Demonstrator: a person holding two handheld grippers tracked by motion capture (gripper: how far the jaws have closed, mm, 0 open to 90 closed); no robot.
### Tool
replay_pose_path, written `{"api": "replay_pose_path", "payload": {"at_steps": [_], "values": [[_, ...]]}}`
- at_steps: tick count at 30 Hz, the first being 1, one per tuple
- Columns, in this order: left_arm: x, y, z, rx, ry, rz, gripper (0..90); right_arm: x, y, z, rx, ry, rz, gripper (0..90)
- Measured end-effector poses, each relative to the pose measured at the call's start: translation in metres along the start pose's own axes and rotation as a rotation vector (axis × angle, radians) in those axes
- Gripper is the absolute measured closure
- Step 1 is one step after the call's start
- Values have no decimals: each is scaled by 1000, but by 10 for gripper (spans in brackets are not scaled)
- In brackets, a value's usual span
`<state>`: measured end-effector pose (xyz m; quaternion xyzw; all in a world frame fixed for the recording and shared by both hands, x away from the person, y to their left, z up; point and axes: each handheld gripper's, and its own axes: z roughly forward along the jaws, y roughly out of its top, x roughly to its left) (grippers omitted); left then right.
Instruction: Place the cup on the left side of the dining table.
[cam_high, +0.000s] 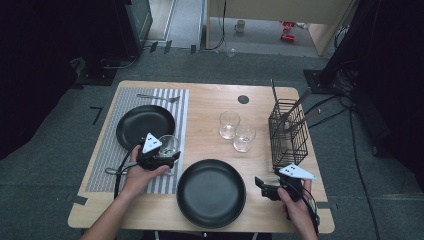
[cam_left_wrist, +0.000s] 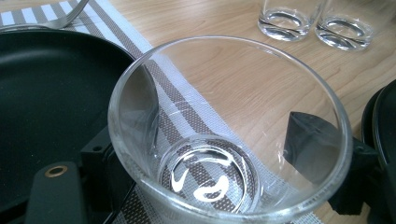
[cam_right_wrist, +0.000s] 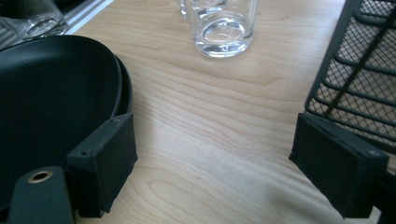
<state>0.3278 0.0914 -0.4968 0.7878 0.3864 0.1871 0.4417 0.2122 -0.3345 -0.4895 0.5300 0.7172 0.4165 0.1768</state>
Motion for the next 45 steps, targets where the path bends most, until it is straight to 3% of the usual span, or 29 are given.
{"api": "replay_pose_path", "payload": {"at_steps": [14,19,26,38,45], "values": [[0,0,0,4,5,-2,191,-24,-17,-8,28,-68,31,140],[2,3,-1,15,5,-31,108,-35,-23,-9,37,-99,45,140],[2,5,-5,3,1,-31,98,-47,-29,-14,40,-140,64,139],[-1,8,-13,-4,-57,-43,16,-56,-39,-10,87,-251,14,128],[0,10,-19,-18,-56,-47,16,-63,-41,-12,94,-266,16,60]]}}
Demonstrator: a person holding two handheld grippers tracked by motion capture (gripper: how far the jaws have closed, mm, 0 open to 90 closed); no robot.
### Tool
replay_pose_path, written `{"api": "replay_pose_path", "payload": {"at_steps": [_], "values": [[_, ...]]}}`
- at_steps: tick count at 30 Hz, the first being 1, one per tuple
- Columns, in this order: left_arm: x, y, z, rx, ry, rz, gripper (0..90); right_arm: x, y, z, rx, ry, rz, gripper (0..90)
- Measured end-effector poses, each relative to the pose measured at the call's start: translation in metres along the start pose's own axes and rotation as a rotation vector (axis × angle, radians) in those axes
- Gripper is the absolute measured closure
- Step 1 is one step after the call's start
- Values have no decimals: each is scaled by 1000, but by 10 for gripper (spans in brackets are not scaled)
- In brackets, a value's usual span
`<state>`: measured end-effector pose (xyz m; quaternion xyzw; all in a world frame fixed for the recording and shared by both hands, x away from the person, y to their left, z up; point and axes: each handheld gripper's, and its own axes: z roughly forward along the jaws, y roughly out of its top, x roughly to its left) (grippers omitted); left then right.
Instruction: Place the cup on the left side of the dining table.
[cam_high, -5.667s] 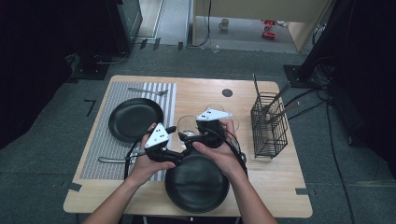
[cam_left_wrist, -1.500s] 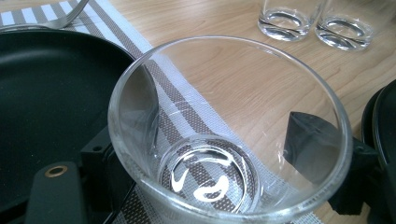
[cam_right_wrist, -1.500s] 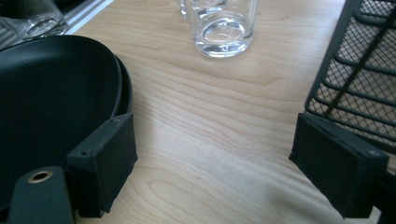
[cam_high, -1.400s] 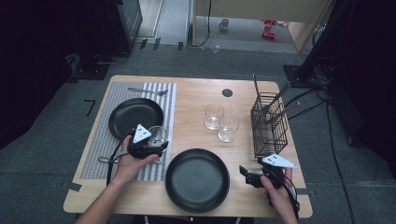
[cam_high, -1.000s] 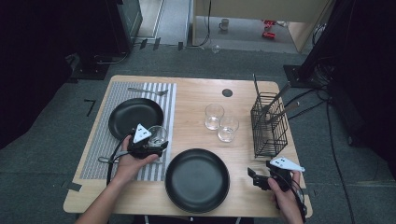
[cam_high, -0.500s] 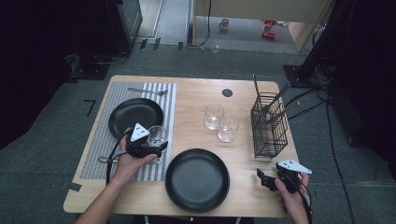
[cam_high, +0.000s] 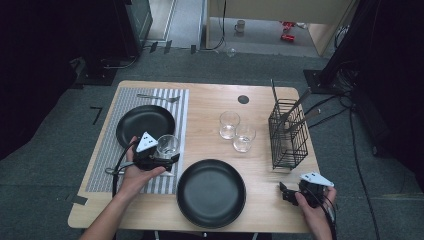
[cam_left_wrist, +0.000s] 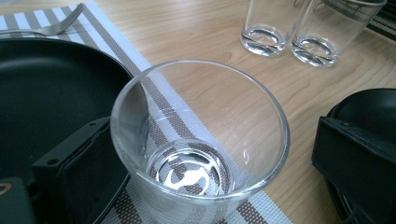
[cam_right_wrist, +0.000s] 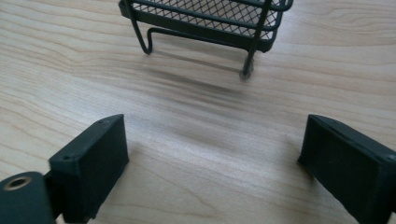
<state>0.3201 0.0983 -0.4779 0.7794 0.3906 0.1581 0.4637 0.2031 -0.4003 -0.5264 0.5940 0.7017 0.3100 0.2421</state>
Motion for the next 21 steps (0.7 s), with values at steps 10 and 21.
{"api": "replay_pose_path", "payload": {"at_steps": [10,21], "values": [[1,3,-12,-20,-3,-5,16,0,0,1,12,-6,7,19],[4,3,-26,-44,10,-11,16,0,0,1,13,-5,6,16]]}}
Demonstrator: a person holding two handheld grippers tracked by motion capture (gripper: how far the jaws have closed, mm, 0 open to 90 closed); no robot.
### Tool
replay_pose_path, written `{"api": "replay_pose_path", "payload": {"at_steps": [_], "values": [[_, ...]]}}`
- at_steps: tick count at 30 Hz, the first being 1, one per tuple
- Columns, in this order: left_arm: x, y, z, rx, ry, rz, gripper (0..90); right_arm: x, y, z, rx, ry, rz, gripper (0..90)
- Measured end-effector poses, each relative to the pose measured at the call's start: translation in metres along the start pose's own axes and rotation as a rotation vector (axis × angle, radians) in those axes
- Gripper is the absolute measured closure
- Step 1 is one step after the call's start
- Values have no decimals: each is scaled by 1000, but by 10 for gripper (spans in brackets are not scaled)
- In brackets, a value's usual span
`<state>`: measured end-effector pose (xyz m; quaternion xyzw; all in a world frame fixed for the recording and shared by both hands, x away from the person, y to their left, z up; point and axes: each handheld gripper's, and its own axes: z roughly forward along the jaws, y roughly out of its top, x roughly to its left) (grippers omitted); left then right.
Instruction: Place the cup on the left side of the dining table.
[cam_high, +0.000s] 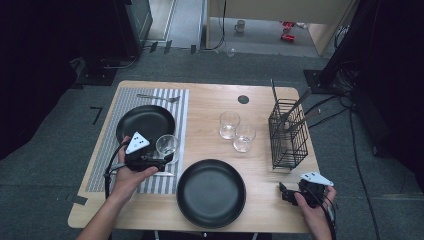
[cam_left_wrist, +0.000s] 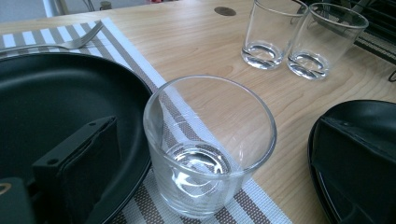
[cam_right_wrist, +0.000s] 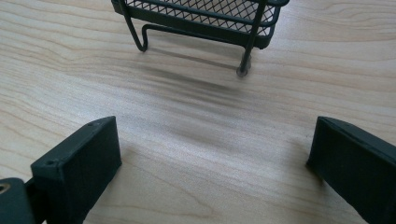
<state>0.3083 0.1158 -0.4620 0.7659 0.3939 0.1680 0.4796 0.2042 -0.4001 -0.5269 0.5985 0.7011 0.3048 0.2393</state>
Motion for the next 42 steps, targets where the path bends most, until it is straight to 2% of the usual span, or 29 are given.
{"api": "replay_pose_path", "payload": {"at_steps": [26,33,42], "values": [[15,-24,-41,8,61,-32,16,0,0,0,0,0,2,16],[21,-32,-52,17,84,-40,16,0,0,0,0,0,2,16],[31,-46,-73,28,124,-56,16,0,0,0,2,0,1,16]]}}
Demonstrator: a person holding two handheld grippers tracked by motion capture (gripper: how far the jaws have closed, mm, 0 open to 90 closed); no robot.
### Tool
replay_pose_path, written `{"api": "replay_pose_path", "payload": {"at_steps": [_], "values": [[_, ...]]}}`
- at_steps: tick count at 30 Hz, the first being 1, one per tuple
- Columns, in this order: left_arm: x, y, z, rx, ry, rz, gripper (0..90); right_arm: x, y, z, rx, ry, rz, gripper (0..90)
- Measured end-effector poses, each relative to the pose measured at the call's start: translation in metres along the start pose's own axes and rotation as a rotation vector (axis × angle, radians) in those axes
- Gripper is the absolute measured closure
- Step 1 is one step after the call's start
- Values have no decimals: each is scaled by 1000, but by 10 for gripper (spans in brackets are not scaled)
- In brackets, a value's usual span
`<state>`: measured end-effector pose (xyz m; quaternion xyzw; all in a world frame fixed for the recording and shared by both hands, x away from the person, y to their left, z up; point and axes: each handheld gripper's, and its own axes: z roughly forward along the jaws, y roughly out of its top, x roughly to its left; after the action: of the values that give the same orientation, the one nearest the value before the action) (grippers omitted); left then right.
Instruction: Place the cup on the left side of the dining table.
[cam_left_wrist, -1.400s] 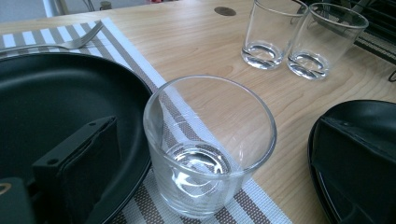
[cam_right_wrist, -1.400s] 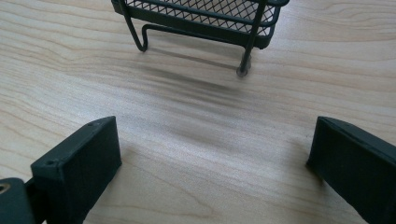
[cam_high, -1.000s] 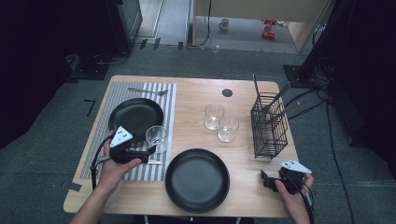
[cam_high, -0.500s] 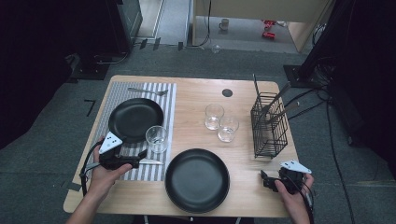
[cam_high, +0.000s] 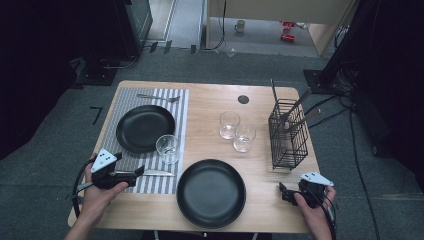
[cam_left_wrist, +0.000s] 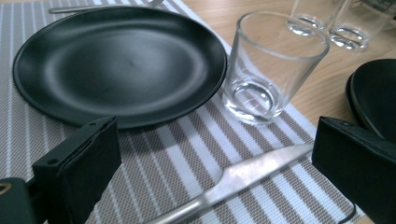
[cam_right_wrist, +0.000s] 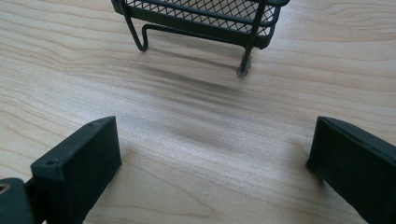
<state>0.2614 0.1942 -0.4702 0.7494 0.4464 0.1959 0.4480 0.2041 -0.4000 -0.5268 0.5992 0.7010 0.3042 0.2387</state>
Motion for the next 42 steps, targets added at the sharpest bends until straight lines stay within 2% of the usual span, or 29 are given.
{"api": "replay_pose_path", "payload": {"at_steps": [14,29,32,35,39,42], "values": [[20,-25,-19,47,70,-30,16,0,0,0,0,0,0,16],[39,-52,-30,117,148,-41,16,0,0,0,0,0,0,16],[43,-58,-32,143,169,-38,16,0,0,0,0,0,0,16],[47,-62,-33,161,177,-48,16,0,0,0,0,0,0,16],[47,-69,-31,195,184,-42,16,0,0,0,0,0,0,16],[47,-69,-32,194,179,-44,16,0,0,0,0,0,0,16]]}}
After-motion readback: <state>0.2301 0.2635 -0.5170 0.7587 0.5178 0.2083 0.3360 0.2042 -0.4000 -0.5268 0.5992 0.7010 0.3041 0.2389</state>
